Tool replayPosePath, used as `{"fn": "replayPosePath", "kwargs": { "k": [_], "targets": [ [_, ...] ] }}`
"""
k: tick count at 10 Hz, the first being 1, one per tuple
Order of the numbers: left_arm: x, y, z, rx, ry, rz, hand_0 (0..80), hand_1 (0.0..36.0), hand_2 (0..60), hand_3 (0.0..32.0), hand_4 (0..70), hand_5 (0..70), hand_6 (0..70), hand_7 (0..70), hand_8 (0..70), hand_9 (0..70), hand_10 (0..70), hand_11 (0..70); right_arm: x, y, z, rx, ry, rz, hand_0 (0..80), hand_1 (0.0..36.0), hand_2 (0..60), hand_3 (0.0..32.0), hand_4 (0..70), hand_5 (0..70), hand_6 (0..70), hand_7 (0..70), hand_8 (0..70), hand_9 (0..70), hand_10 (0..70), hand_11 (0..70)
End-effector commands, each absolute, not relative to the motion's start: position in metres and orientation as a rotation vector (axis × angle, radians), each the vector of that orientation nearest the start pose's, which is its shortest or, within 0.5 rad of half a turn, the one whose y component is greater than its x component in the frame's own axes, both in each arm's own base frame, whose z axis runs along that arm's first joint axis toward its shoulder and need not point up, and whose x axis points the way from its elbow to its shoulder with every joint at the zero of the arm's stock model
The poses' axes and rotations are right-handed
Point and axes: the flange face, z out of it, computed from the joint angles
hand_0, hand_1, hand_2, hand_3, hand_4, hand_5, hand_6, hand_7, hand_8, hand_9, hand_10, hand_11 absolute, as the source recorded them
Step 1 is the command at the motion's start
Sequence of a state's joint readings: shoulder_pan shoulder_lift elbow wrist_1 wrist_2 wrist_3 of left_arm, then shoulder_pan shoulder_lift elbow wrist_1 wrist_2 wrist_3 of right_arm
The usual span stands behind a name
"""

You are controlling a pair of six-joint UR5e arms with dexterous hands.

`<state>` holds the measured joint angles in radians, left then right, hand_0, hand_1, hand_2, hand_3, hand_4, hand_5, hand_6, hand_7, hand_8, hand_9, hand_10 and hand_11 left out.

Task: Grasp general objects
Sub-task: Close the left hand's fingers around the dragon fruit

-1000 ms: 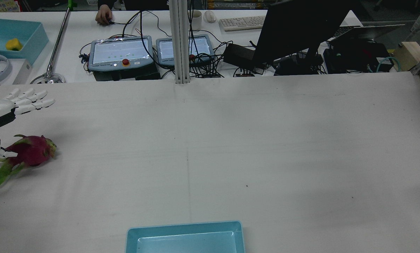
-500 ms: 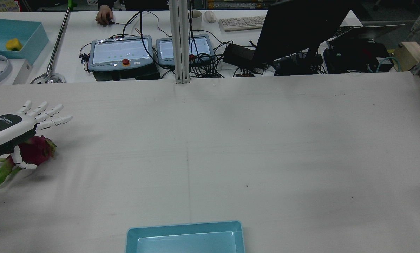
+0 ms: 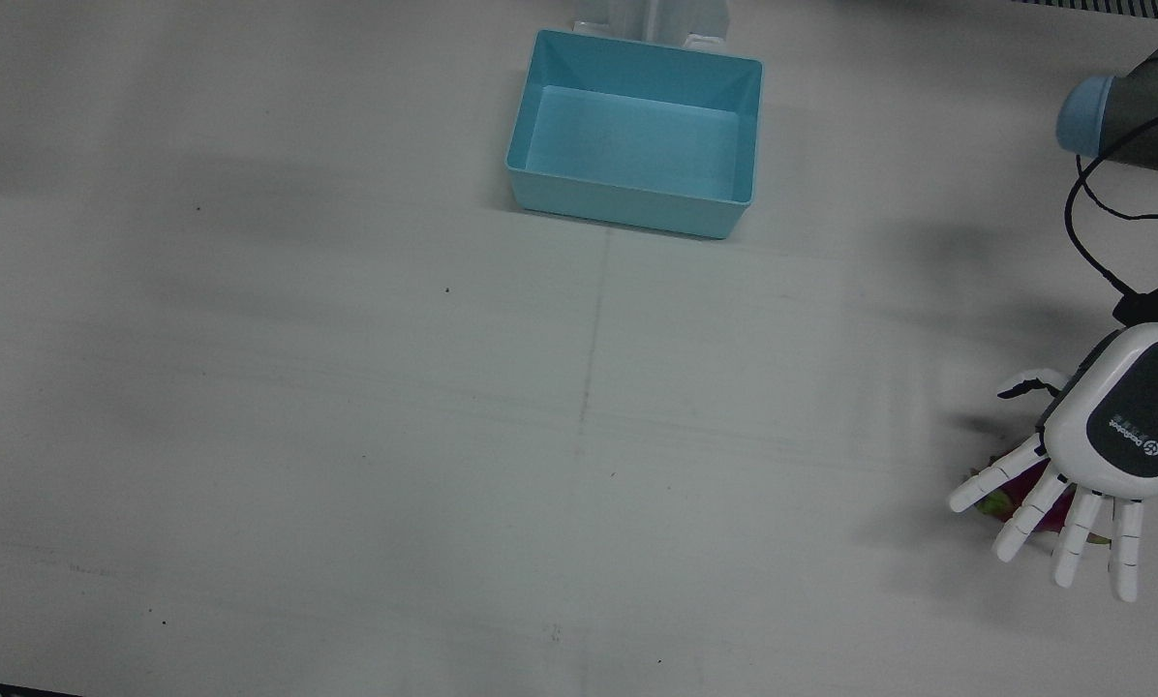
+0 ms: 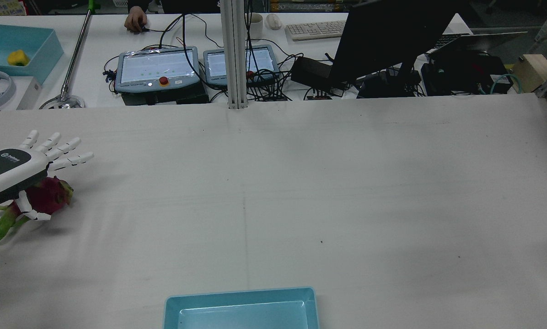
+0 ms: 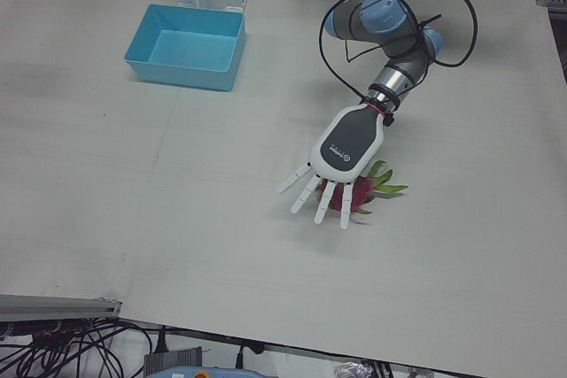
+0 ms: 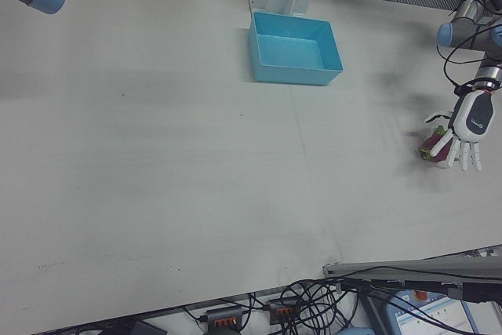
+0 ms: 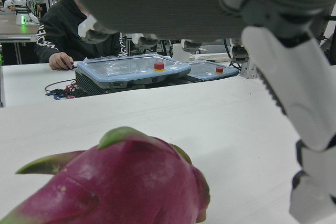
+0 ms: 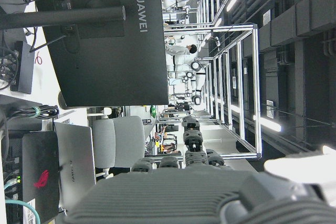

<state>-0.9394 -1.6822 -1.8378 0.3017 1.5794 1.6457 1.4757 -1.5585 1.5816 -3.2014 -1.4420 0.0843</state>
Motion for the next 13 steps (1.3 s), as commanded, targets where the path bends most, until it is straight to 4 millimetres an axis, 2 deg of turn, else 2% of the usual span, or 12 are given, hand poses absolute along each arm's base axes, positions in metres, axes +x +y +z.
{"fn": "replayPosePath", "kwargs": {
  "k": [1, 2, 4, 7, 10, 13],
  "targets": [
    [0.197, -0.498, 0.545, 0.847, 1.402, -0.644, 70.6, 36.0, 32.3, 32.0, 0.0, 0.0, 0.0, 0.0, 0.0, 0.0, 0.0, 0.0, 0.099, -0.504, 0.682, 0.049, 2.125, -2.201, 0.0, 0.0, 0.0, 0.0, 0.0, 0.0, 0.0, 0.0, 0.0, 0.0, 0.0, 0.0],
    [0.195, -0.498, 0.548, 0.863, 1.377, -0.64, 70.2, 36.0, 33.2, 32.0, 0.0, 0.0, 0.0, 0.0, 0.0, 0.0, 0.0, 0.0, 0.099, -0.504, 0.682, 0.049, 2.125, -2.201, 0.0, 0.0, 0.0, 0.0, 0.0, 0.0, 0.0, 0.0, 0.0, 0.0, 0.0, 0.0],
    [0.191, -0.496, 0.556, 0.861, 1.358, -0.644, 63.8, 36.0, 31.7, 32.0, 0.0, 0.0, 0.0, 0.0, 0.0, 0.0, 0.0, 0.0, 0.099, -0.504, 0.682, 0.049, 2.125, -2.201, 0.0, 0.0, 0.0, 0.0, 0.0, 0.0, 0.0, 0.0, 0.0, 0.0, 0.0, 0.0],
    [0.191, -0.495, 0.564, 0.88, 1.319, -0.614, 64.4, 36.0, 29.3, 32.0, 0.0, 0.0, 0.0, 0.0, 0.0, 0.0, 0.0, 0.0, 0.099, -0.504, 0.682, 0.049, 2.125, -2.201, 0.0, 0.0, 0.0, 0.0, 0.0, 0.0, 0.0, 0.0, 0.0, 0.0, 0.0, 0.0],
    [0.193, -0.499, 0.567, 0.892, 1.303, -0.614, 63.6, 36.0, 29.9, 32.0, 0.0, 0.0, 0.0, 0.0, 0.0, 0.0, 0.0, 0.0, 0.099, -0.504, 0.682, 0.049, 2.125, -2.201, 0.0, 0.0, 0.0, 0.0, 0.0, 0.0, 0.0, 0.0, 0.0, 0.0, 0.0, 0.0],
    [0.198, -0.506, 0.59, 0.894, 1.286, -0.628, 62.9, 36.0, 29.8, 32.0, 0.0, 0.0, 0.0, 0.0, 0.0, 0.0, 0.0, 0.0, 0.099, -0.504, 0.682, 0.049, 2.125, -2.201, 0.0, 0.0, 0.0, 0.0, 0.0, 0.0, 0.0, 0.0, 0.0, 0.0, 0.0, 0.0]
  ]
}}
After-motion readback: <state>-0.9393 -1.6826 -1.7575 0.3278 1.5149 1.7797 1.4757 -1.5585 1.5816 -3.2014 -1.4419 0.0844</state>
